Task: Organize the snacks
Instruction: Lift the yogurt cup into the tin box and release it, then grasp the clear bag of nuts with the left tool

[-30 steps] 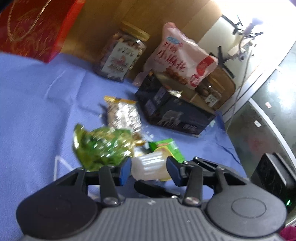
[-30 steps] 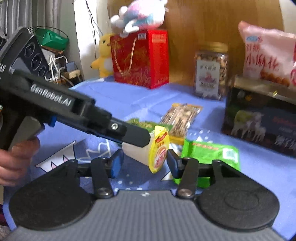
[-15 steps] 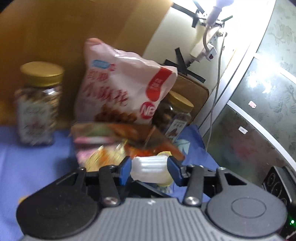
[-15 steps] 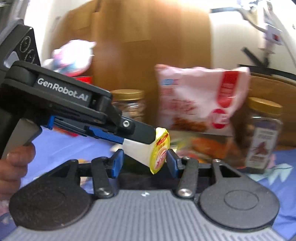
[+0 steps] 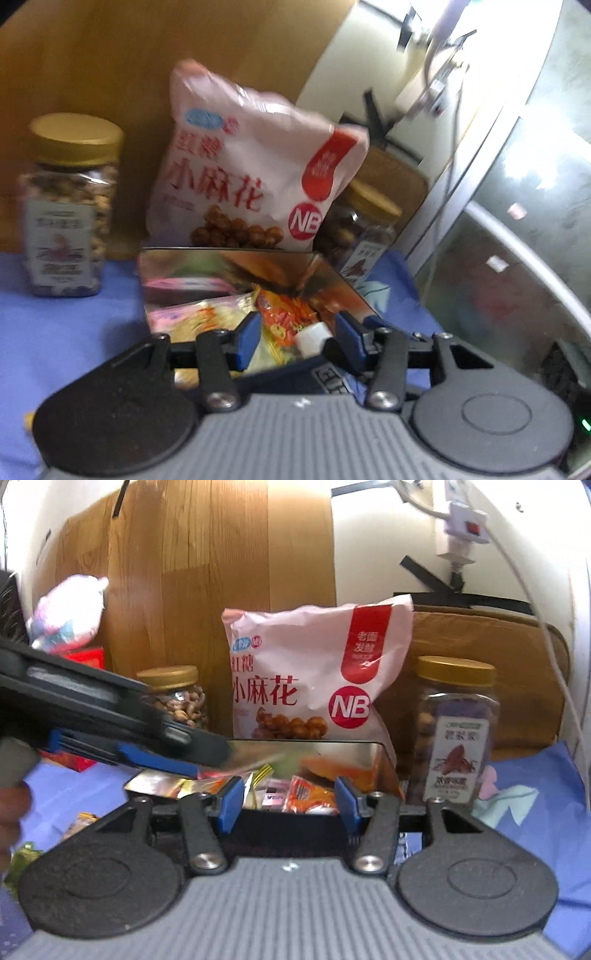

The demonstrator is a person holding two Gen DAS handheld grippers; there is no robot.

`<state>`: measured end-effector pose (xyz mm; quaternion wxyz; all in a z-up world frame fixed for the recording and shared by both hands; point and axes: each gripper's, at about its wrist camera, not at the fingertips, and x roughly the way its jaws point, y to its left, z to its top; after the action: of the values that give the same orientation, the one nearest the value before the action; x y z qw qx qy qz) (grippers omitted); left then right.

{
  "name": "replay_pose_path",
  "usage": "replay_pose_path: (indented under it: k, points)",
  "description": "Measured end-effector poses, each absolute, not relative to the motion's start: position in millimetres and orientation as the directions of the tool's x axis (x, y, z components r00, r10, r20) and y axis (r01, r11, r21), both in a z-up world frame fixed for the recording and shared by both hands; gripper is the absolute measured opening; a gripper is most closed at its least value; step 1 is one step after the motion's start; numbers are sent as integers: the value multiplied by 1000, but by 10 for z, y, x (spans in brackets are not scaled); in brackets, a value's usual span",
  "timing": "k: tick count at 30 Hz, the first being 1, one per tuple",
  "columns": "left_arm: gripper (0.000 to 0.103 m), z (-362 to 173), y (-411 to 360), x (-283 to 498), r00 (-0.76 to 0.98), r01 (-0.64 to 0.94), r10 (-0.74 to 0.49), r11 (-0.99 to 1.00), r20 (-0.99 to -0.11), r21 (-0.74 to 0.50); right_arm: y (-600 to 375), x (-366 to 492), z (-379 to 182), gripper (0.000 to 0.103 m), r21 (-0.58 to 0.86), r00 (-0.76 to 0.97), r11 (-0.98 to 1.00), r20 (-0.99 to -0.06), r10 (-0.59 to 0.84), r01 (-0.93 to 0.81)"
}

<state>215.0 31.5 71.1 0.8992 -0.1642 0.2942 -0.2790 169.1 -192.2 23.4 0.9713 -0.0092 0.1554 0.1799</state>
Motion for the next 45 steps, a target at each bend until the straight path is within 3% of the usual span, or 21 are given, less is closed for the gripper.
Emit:
replay_pose_path:
  k: [4,9,11,19,20,21,25,27,30,32,36,40,43,45]
  points:
    - [49,646,932,1687,737,343,-540,817,-407,-464,-1925,1425,186,57,155,813,881,-340,472,-447]
    - [49,308,1597,1402,771,116,-386,868,-507,-484,-1537,1419,32,51,291,636,770,-440,634,-567]
    - [49,200,1767,1347,764,62,-371,857,-528,-512,-1323,1492,-4,46,315,591,745,-461,662,-588]
    - [49,33,1821,1227,758,57,-363,865,-542,-498,-687,1849,-167,46,363,507,750,-567,649,-553]
    - [49,22,1806,1233,756,60,-366,865,-542,-499,-656,1838,-193,43,357,505,752,-574,644,-554]
    - [49,9,1804,1227,755,63,-367,865,-543,-497,-620,1820,-195,28,349,508,750,-571,645,-562]
    - [49,20,1828,1189,760,70,-375,859,-530,-507,-581,1654,-70,16,293,548,757,-547,633,-584]
    - [49,64,1861,1147,772,70,-376,851,-512,-520,-623,1505,65,13,231,619,776,-490,614,-587]
    - [49,146,1877,1061,787,69,-368,849,-494,-523,-808,1246,288,13,161,711,800,-381,591,-578]
    - [52,198,1851,982,788,72,-364,856,-497,-512,-946,1096,394,13,180,672,760,-373,640,-624]
    - [53,264,1716,848,773,73,-324,899,-545,-432,-1142,871,371,13,300,416,580,-463,783,-757]
    - [53,277,1444,743,757,2,-133,979,-639,-202,-1212,713,116,14,338,303,546,-559,772,-767]
    - [53,247,1335,700,735,-42,-50,992,-677,-119,-1261,621,1,25,255,415,643,-583,698,-722]
    - [54,238,1308,684,727,-64,-19,993,-686,-95,-1303,589,-30,40,244,471,684,-568,676,-687]
